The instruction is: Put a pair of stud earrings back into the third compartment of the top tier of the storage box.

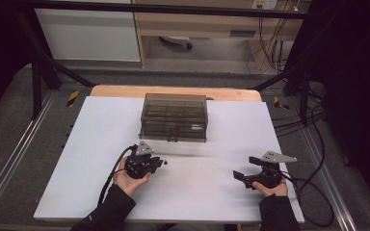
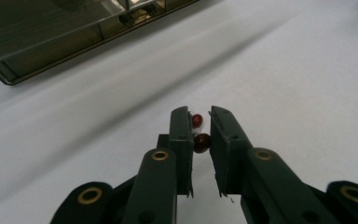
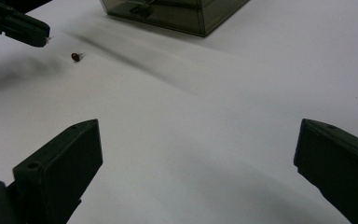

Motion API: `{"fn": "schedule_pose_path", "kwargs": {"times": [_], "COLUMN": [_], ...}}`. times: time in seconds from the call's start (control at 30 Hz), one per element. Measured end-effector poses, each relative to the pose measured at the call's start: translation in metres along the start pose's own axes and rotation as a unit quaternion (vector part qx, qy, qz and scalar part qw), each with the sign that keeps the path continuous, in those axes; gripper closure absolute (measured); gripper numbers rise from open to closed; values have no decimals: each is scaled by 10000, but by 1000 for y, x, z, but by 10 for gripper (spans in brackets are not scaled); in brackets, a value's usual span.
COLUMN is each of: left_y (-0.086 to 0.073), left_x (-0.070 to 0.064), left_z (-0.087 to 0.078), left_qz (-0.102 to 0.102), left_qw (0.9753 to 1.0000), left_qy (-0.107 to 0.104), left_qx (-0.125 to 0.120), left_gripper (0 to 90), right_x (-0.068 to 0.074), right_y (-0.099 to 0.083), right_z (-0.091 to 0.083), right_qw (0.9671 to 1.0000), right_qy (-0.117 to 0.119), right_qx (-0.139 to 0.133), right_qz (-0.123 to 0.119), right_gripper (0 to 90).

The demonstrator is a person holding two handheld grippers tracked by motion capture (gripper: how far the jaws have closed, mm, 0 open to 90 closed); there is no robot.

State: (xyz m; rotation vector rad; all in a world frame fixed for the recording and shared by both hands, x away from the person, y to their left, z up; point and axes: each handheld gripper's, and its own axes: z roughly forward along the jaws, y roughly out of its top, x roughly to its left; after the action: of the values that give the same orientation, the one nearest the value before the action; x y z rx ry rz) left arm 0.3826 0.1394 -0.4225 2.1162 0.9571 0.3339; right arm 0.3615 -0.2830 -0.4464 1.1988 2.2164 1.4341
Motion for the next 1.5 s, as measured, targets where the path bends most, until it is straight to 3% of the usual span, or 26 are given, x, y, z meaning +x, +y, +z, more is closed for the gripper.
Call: {"fn": "schedule_pose_path", "kwargs": {"times": [0.83, 1.1, 1.13, 1.37, 1.5], "left_y": [23, 38, 41, 58, 67], "left_x": [-11, -15, -14, -22, -27], "left_z": [-10, -10, -9, -11, -8], "left_qz": [175, 238, 373, 306, 399], "left_qw": [9997, 9995, 9988, 9994, 9990], "left_qy": [-138, -135, -188, -104, -125], "left_qx": [-95, -161, -274, -146, -173], "left_gripper": [793, 793, 793, 793, 794], "right_x": [0, 0, 0, 0, 0], "right_y": [0, 0, 0, 0, 0], "right_z": [0, 0, 0, 0, 0], "right_qw": [10000, 10000, 10000, 10000, 10000], "right_qy": [-9, -17, -15, -15, -15], "right_qx": [14, 29, 31, 38, 35], "right_qz": [-10, -14, -22, -12, -20], "right_gripper": [16, 15, 15, 15, 15]}}
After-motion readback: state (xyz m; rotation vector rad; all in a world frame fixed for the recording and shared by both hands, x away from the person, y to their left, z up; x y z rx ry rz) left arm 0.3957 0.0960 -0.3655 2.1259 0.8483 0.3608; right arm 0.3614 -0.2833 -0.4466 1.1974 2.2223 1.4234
